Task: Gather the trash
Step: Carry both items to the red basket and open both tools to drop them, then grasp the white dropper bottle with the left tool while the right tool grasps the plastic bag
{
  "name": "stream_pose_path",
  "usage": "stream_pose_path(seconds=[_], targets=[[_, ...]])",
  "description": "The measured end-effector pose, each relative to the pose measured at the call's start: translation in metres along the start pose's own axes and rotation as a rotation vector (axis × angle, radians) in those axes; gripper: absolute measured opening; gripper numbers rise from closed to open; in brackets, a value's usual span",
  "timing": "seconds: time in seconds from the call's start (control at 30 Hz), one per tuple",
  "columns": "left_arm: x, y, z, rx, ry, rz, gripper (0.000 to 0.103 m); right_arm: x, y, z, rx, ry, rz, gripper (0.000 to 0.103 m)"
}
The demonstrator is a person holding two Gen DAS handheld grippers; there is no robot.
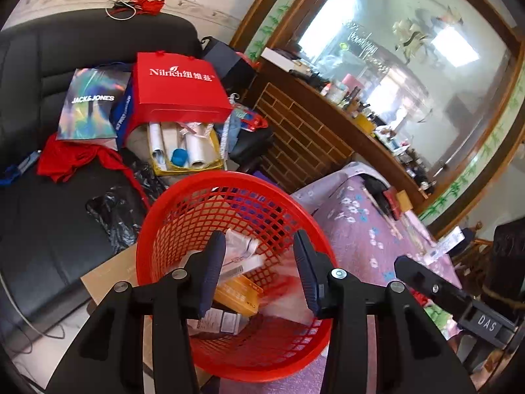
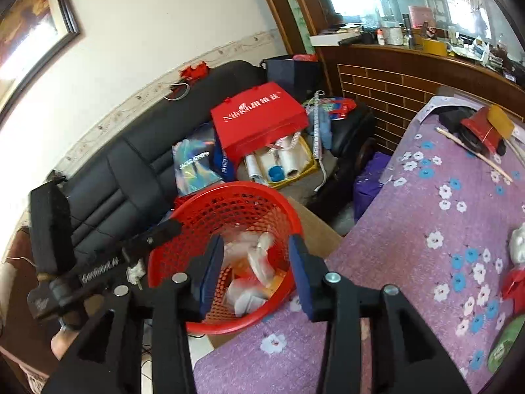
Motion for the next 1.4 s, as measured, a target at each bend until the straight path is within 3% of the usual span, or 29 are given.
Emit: stream_pose_path(seconds=[0.1, 0.2, 0.27, 0.37, 0.5, 0.63, 0.73, 0.83, 0.93, 1.07, 1.3, 1.33, 1.4], targets=[[0.007, 0.006, -0.005, 0.023, 0.001, 0.033, 0.103, 0.006, 0.012, -0.015, 0.009, 0.053, -0.021, 0.045], [0.028, 0.015, -0.004, 0.016, 0.021, 0.090, 0.103, 0.021, 0.027, -0.034, 0.004, 0.067, 0.010, 0.061], [0.045, 0.022, -0.003, 0.008, 0.034, 0.135, 0.103, 0.033, 0.037, -0.045, -0.011, 0.074, 0.038, 0.062], [0.072, 0.033, 0.001, -0.013, 0.044, 0.201, 0.103, 0.055, 0.055, -0.071, 0.058, 0.145, 0.072, 0.062], [0.109, 0.053, 0.011, -0.055, 0.050, 0.292, 0.103, 0.092, 0.086, -0.109, 0.099, 0.169, 0.138, 0.062], [0.140, 0.074, 0.024, -0.118, 0.078, 0.367, 0.103, 0.139, 0.122, -0.146, 0.117, 0.285, 0.180, 0.062], [0.166, 0.093, 0.035, -0.164, 0.086, 0.430, 0.103, 0.185, 0.148, -0.180, 0.115, 0.299, 0.281, 0.062], [0.192, 0.112, 0.045, -0.204, 0.092, 0.492, 0.103, 0.245, 0.177, -0.223, 0.156, 0.356, 0.476, 0.062], [0.216, 0.132, 0.052, -0.239, 0.110, 0.549, 0.103, 0.305, 0.204, -0.251, 0.192, 0.331, 0.707, 0.062], [0.238, 0.152, 0.060, -0.283, 0.128, 0.603, 0.103, 0.357, 0.223, -0.253, 0.222, 0.238, 0.852, 0.062], [0.276, 0.179, 0.072, -0.372, 0.161, 0.682, 0.103, 0.383, 0.193, -0.208, 0.151, 0.230, 0.850, 0.060], [0.283, 0.183, 0.073, -0.382, 0.163, 0.706, 0.103, 0.382, 0.188, -0.202, 0.151, 0.230, 0.823, 0.039], [0.295, 0.187, 0.074, -0.395, 0.171, 0.749, 0.103, 0.375, 0.185, -0.198, 0.158, 0.218, 0.791, 0.031]])
Point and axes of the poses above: each gripper's, at about its wrist camera, not at the fingertips, and z roughly the way its jaws point, x to its right, y to its underside, the point moved 4 cm from there along z, roughly the way its jaws point, and after that the axes turned 12 degrees about -x, right-handed, at the moved point
